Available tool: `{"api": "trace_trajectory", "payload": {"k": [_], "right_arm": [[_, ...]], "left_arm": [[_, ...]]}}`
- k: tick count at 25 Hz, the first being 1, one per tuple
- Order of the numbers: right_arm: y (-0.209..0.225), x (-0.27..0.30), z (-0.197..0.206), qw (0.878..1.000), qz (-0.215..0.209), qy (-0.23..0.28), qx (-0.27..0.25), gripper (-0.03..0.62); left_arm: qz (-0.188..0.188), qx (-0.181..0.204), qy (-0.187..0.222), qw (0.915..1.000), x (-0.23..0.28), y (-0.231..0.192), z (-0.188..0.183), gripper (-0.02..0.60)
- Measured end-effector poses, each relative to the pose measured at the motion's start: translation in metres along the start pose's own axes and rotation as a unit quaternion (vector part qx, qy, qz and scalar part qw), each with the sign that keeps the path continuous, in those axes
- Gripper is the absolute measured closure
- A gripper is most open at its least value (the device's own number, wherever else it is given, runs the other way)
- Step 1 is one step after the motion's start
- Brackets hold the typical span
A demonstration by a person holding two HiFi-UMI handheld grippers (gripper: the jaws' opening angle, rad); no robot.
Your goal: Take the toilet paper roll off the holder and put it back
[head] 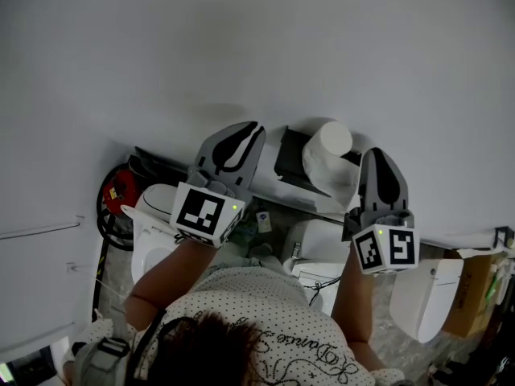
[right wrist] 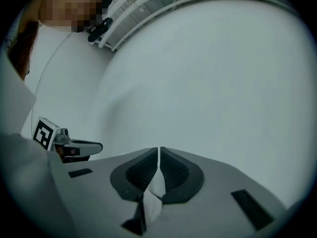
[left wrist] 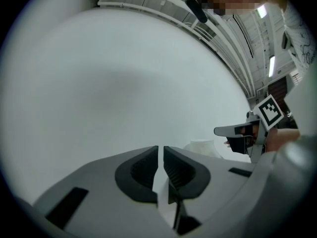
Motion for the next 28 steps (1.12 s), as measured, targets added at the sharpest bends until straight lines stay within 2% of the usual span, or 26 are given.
{"api": "trace_trajectory", "payload": {"k": [6, 28], "right_arm": [[-0.004, -0.007, 0.008, 1.000, 0.008, -0.006, 0.001, 0.571], [-0.003, -0.019, 0.016, 0.999, 0.030, -0.012, 0.008, 0.568]], "left_arm": [[0.028, -0.014, -0.002, 0.9995, -0.001, 0.007, 0.006, 0.575], [0.066, -0.012, 0.001, 0.9977, 0.002, 0.022, 0.008, 0.577]]}}
Point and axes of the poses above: the fingertips, and each gripper's own axes: x forward along the fingers, y to its right, z out of its underside, the point moved 9 cm from there along -x, backward along the fingers, and after that the axes turned 11 degrees about x, right-handed, at the moved point
